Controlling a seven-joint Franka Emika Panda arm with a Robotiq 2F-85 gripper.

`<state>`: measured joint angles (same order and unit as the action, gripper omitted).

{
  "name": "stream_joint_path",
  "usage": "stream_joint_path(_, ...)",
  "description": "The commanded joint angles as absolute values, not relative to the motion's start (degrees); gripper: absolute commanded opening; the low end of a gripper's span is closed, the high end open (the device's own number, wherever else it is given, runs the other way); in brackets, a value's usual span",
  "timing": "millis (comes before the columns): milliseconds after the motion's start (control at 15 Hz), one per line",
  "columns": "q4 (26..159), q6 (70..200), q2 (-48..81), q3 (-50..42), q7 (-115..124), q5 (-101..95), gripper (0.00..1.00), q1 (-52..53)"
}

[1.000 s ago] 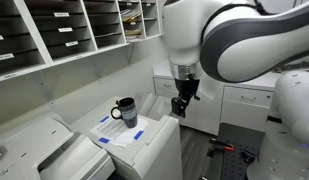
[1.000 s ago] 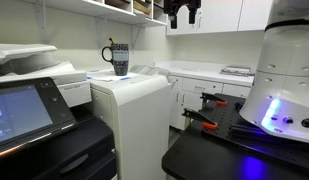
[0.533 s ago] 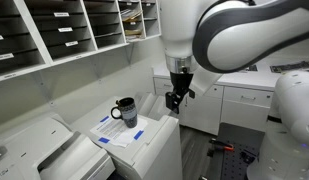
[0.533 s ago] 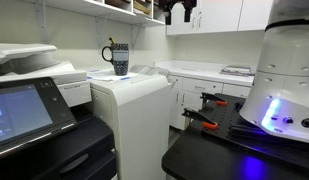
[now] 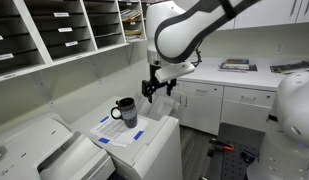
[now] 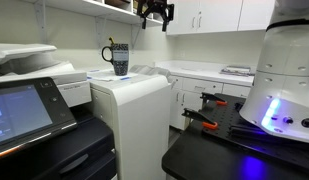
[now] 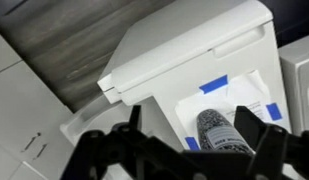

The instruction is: Pick the cup and move it to the left on the machine

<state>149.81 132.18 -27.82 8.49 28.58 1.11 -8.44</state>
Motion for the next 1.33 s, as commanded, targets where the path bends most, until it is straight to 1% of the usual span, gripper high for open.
stream_joint_path(0, 140.6, 131.6, -17.4, 7.4, 32.0, 1.5, 1.0, -8.8)
stream_joint_path(533, 123.5, 130.5, 0.6, 3.0, 38.1, -0.1, 1.0, -6.5)
stream_joint_path(1067, 115.9, 130.8, 13.2, -0.9, 39.7, 1.3, 1.0, -1.5)
stream_joint_path(1133, 115.5, 131.2, 13.9, -1.5, 40.4, 0.7, 0.95, -0.8)
stream_joint_path(1200, 115.2, 131.2, 14.5, -2.0, 40.4, 0.7, 0.72, -0.3)
stream_joint_path(1267, 115.1, 131.6, 14.8, -2.6, 40.7, -0.2, 0.71, 0.3)
